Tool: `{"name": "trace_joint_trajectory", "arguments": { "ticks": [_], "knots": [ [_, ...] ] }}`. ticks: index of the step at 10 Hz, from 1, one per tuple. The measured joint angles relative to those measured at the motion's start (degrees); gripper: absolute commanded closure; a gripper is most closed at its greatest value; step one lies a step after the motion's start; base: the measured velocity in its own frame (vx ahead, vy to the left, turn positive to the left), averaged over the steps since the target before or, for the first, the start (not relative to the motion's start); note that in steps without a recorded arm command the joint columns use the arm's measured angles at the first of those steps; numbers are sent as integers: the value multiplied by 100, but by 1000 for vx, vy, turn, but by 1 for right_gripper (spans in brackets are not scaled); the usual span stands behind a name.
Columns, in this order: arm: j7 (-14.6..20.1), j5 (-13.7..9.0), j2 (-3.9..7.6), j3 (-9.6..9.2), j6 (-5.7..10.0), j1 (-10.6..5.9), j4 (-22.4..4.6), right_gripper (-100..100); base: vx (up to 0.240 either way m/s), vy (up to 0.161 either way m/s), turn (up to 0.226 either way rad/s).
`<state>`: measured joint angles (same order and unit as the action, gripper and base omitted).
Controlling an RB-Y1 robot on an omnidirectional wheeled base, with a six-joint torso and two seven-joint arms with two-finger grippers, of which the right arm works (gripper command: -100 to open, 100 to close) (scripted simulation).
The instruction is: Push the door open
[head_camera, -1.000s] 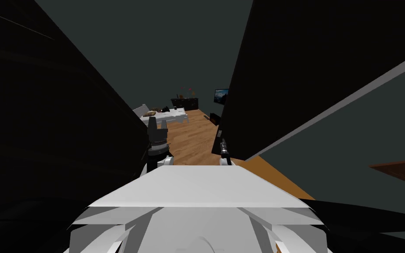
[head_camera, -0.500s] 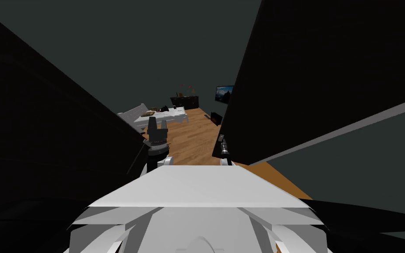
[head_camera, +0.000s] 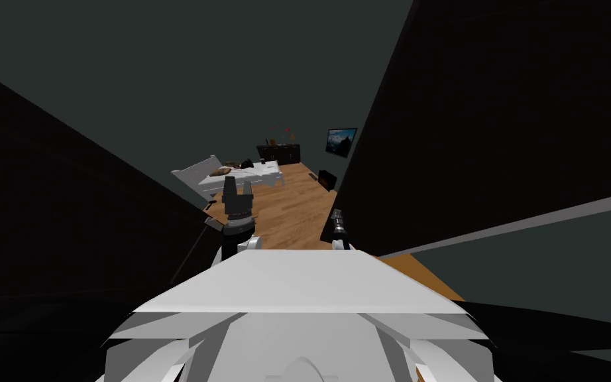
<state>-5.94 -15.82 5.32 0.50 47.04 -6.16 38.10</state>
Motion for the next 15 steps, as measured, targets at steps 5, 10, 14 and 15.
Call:
{"name": "trace_joint_trajectory", "arguments": {
  "ticks": [5, 10, 14, 15],
  "knots": [
    [-2, 2, -4, -5, -23, 11, -19, 100, 9, 9, -8],
    [-68, -135, 23, 208, -66, 25, -51, 100, 192, 37, -57],
    [-178, -315, 74, 510, -87, -60, -99, 100, 192, 53, -68],
    [-207, -352, 69, 572, -69, -56, -129, 100, 212, 47, -60]
  ]
}}
